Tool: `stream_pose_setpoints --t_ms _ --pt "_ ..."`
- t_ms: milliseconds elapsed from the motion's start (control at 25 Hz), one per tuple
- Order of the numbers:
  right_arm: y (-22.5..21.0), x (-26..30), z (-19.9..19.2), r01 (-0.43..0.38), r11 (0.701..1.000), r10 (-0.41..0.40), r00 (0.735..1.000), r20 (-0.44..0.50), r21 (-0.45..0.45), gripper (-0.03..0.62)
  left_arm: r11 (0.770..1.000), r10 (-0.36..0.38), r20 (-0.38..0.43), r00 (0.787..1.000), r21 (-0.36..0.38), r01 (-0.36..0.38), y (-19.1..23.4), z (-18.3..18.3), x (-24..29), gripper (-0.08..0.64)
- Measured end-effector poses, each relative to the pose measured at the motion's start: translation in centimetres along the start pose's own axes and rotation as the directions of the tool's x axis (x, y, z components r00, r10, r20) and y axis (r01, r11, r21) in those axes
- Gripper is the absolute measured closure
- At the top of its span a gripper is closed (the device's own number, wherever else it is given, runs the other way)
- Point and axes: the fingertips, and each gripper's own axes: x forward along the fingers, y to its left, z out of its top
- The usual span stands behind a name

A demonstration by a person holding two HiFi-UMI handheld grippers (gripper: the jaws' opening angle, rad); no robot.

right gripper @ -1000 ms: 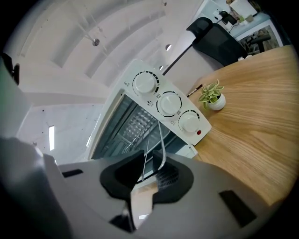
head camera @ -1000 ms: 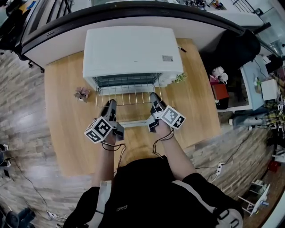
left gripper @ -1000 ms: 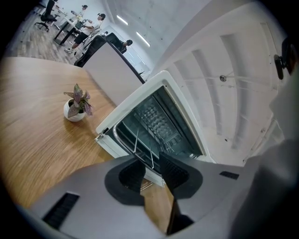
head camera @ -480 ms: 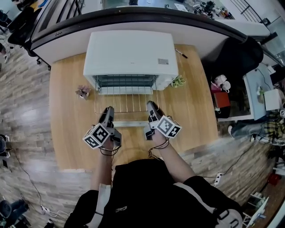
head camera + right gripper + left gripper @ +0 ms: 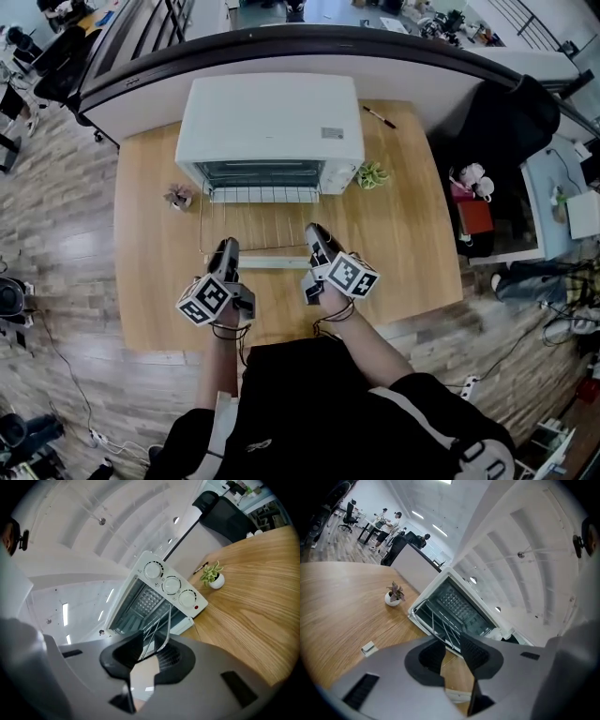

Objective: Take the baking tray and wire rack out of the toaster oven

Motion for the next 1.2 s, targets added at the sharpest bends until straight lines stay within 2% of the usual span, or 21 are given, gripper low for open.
stream_pose_setpoints --t_ms 400,520,720,880,1080,1200 --pt "0.8 -2.3 -1.0 -0.081 0.996 0.08 0.996 -0.049 -0.029 0.512 0.999 0.034 0.057 0.998 -0.007 -0.033 -0.9 -1.7 -3.9 0.456" --pt "2.2 -1.9 -2.8 -0.127 0.991 0.123 0.986 -0.113 -0.033 0.511 0.996 0.091 0.113 0.989 -0.03 -0.089 0.1 -1.6 -6.8 0.456" --pt "5.2 -1.0 -7.5 -0.222 0.975 0.209 0.949 -0.235 -0.029 0.511 0.979 0.203 0.206 0.957 -0.073 -0.192 2.9 -1.6 -12.7 0.456" --pt "8.3 0.3 -11.5 -0.295 0.955 0.269 0.905 -0.33 -0.03 0.511 0.96 0.277 0.281 0.919 -0.119 -0.253 5.4 -0.9 -17.1 0.456" --pt "11.9 1.1 -15.9 -0.358 0.933 0.306 0.852 -0.425 -0.045 0.511 0.933 0.356 0.346 0.868 -0.187 -0.308 8.3 -0.6 -22.1 0.456" --pt "13.7 1.9 -18.1 -0.377 0.924 0.309 0.83 -0.465 -0.059 0.509 0.918 0.389 0.366 0.845 -0.231 -0.323 10.2 -0.1 -24.2 0.456"
